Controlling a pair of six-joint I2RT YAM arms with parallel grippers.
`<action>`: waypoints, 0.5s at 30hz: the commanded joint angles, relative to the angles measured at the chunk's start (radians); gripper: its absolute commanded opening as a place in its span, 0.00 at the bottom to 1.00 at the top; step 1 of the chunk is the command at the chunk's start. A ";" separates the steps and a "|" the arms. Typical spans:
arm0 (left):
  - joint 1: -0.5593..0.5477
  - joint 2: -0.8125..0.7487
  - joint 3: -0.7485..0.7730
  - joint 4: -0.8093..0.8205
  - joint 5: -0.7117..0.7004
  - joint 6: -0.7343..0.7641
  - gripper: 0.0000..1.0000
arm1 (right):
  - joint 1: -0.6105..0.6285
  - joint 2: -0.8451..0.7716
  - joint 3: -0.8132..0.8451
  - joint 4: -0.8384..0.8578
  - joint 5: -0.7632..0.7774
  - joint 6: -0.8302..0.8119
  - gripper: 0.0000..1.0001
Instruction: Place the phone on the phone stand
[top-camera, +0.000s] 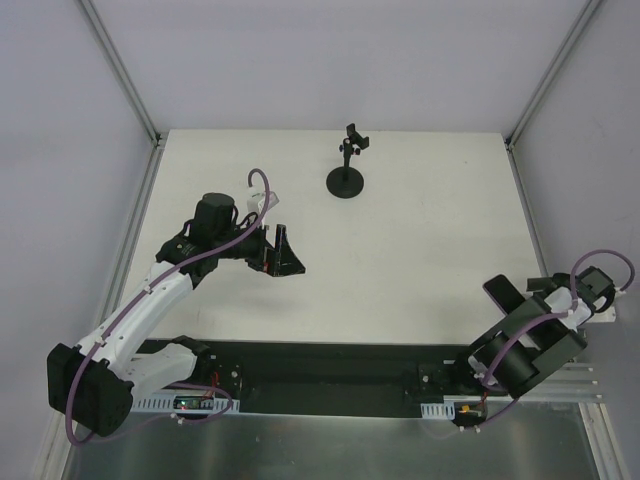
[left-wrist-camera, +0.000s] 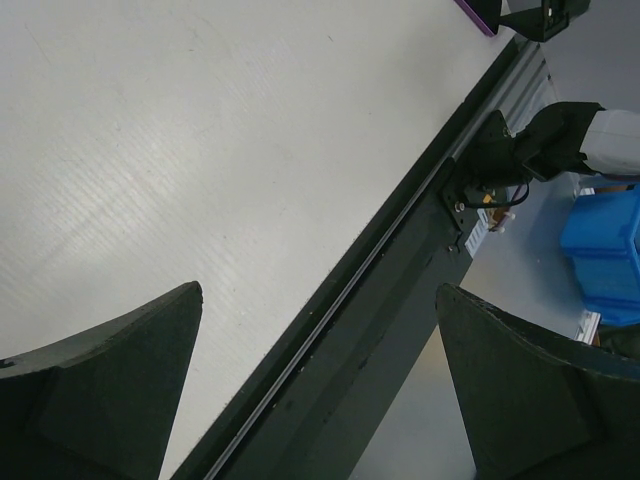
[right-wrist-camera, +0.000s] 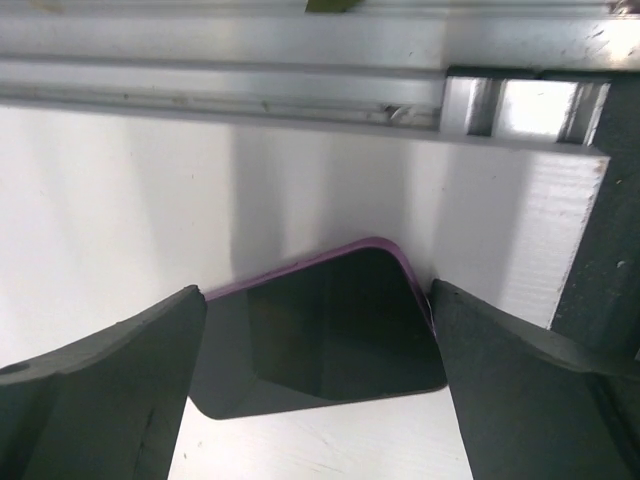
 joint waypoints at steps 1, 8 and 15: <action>-0.012 -0.010 -0.009 0.026 -0.006 0.027 0.99 | 0.104 0.064 0.065 -0.116 0.068 -0.051 0.98; -0.012 -0.024 -0.011 0.026 -0.009 0.030 0.99 | 0.278 0.164 0.166 -0.250 0.189 -0.140 0.98; -0.012 -0.030 -0.017 0.026 -0.014 0.031 0.99 | 0.457 0.188 0.171 -0.285 0.192 -0.154 0.98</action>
